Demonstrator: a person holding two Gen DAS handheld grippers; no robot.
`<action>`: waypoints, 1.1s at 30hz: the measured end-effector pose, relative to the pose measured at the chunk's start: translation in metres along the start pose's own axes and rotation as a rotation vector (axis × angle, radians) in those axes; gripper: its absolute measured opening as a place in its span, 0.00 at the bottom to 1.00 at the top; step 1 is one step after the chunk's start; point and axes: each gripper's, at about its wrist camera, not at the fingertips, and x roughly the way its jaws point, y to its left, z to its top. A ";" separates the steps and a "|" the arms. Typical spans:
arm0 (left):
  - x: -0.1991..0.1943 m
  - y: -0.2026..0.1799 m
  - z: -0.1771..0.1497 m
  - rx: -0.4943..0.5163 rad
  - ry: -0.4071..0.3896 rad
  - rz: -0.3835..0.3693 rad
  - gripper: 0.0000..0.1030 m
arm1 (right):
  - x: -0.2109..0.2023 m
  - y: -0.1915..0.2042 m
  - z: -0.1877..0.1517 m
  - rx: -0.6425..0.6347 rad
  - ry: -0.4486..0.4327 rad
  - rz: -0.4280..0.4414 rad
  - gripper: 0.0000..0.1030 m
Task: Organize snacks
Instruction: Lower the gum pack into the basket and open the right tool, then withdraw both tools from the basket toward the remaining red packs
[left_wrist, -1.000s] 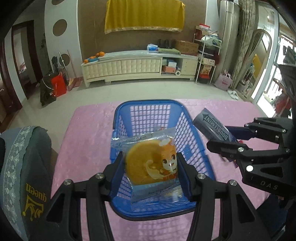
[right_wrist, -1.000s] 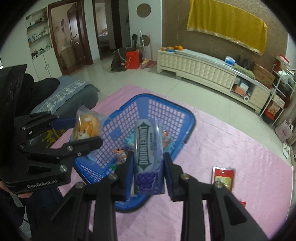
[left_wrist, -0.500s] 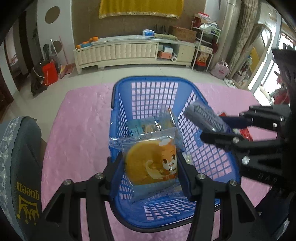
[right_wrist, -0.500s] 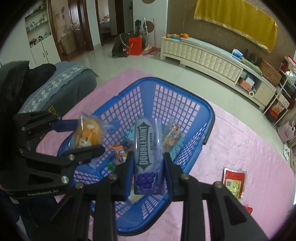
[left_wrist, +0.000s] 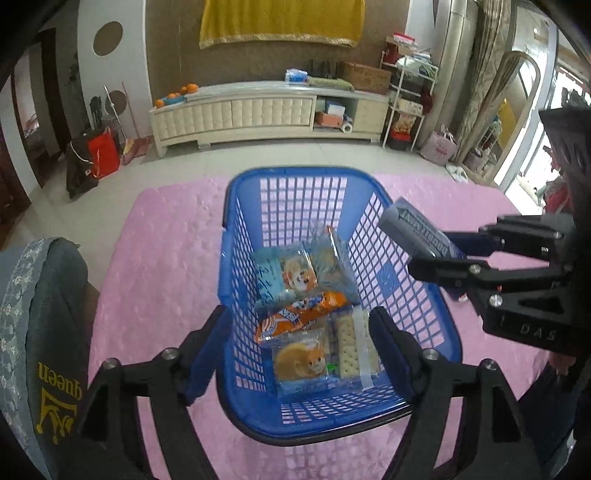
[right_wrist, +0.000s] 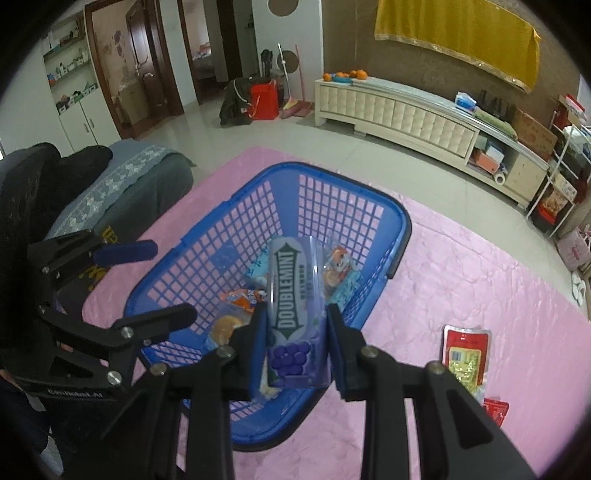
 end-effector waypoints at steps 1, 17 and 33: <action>-0.003 0.000 0.001 0.000 -0.007 0.007 0.75 | -0.002 0.001 0.001 0.001 -0.003 0.002 0.34; 0.006 0.032 0.001 -0.046 0.000 0.033 0.75 | 0.036 0.012 0.001 0.016 0.109 -0.030 0.34; 0.006 0.030 -0.002 -0.079 -0.001 -0.002 0.75 | 0.026 0.009 0.005 0.047 0.087 -0.109 0.62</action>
